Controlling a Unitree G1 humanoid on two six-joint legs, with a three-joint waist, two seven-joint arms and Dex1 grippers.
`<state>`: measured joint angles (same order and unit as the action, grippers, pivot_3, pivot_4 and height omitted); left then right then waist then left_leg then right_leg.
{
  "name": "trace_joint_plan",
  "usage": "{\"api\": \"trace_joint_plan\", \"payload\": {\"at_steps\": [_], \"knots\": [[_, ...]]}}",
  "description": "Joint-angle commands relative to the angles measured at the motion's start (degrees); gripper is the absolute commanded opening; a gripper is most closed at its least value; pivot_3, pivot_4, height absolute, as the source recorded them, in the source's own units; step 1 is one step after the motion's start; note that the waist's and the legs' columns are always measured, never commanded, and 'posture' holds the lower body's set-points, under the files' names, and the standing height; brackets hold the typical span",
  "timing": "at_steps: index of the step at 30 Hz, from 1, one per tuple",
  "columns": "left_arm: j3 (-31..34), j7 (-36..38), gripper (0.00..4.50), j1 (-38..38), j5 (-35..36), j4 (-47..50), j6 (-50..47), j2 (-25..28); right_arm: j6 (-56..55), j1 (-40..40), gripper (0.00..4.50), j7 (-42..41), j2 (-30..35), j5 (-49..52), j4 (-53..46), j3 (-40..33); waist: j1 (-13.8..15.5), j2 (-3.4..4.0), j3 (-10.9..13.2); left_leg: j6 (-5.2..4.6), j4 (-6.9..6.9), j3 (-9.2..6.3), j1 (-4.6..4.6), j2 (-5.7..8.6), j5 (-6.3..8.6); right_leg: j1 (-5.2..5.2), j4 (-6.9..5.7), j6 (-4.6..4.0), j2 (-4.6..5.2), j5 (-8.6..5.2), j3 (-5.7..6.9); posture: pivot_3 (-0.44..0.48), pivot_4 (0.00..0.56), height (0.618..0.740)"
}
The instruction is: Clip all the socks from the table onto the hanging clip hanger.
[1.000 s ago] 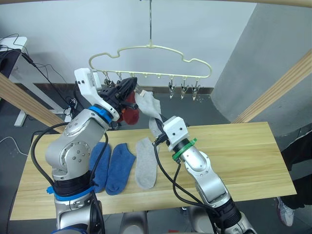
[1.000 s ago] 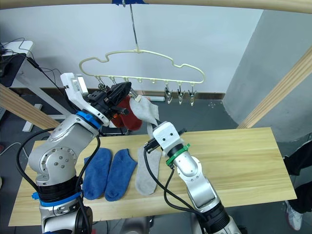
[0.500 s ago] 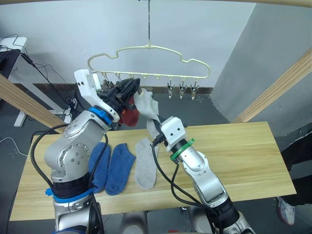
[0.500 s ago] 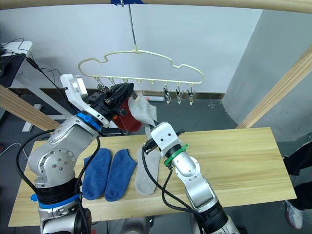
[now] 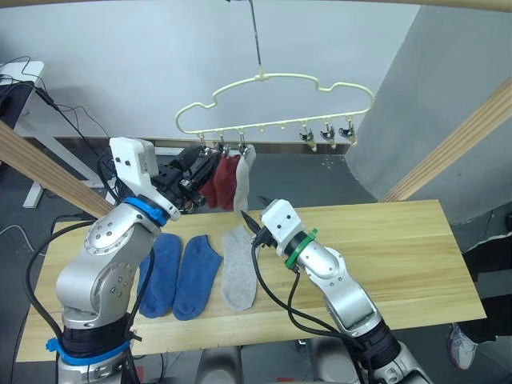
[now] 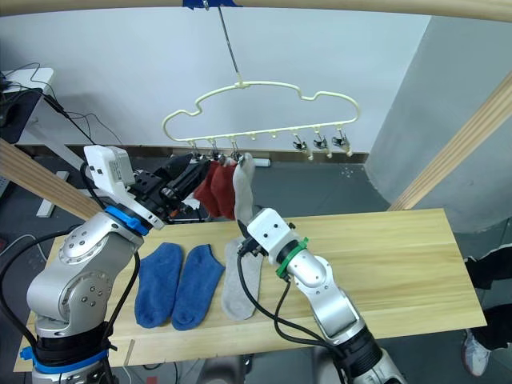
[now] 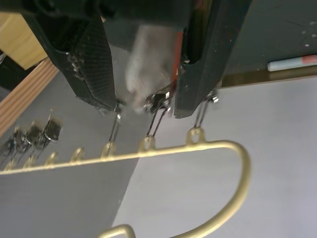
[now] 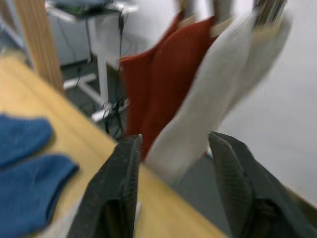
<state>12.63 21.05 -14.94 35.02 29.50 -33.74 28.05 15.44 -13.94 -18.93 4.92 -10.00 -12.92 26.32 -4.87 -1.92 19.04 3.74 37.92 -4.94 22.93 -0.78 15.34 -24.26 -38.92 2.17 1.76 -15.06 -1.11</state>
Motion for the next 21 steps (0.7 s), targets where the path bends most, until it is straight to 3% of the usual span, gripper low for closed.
{"api": "trace_joint_plan", "payload": {"at_steps": [1, 4, 8, 14, 21], "knots": [[-0.03, 4.25, 2.05, 2.61, -0.88, 3.79, 3.05, 2.54, 2.33, 3.09, 2.21, -5.15, 4.41, 1.84, -8.86, -0.16, -0.03, 0.00, 0.00, 0.00, -0.01, 0.01, 0.00, 0.00, 0.00, 0.00, 0.00, 0.00, 0.00, 0.00, -0.02, -0.151, 0.303, 0.740], [0.61, 9.54, 2.05, 5.93, -1.81, 4.28, 5.61, 6.34, 5.54, 6.06, 2.21, -8.77, 9.65, 3.79, -15.63, -2.45, -0.03, 0.00, 0.00, 0.00, -0.01, 0.01, -0.01, 0.00, 0.00, 0.00, 0.00, 0.00, 0.02, 0.00, -0.01, -0.153, 0.296, 0.740], [1.96, 10.55, 2.05, 8.02, -3.48, 4.33, 8.63, 7.56, 13.06, 6.95, 2.21, -11.25, 13.53, 8.19, -22.99, -8.34, 0.03, 0.00, -0.01, 0.00, 0.00, 0.00, -0.04, -0.01, 0.00, 0.01, -0.03, 0.00, 0.00, 0.00, 0.01, -0.142, 0.283, 0.740], [1.00, 20.00, 2.05, 13.14, -1.40, 7.16, 11.71, 10.71, 24.68, 1.77, 2.21, -6.88, 8.69, 13.10, -26.85, -15.56, -0.13, 0.01, -0.13, 0.06, 0.03, 0.00, -0.08, -0.05, -0.05, 0.03, -0.06, -0.01, -0.05, 0.00, -0.02, -0.140, 0.262, 0.740], [1.36, 27.41, 2.05, 9.64, 4.55, 3.43, 9.16, 14.53, 27.48, -5.66, 2.21, 0.74, 1.24, 13.62, -22.78, -18.03, -0.05, -0.01, -0.21, 0.10, 0.03, 0.00, -0.04, -0.04, -0.07, 0.01, -0.06, -0.05, -0.06, 0.02, 0.00, -0.130, 0.254, 0.740]]}}
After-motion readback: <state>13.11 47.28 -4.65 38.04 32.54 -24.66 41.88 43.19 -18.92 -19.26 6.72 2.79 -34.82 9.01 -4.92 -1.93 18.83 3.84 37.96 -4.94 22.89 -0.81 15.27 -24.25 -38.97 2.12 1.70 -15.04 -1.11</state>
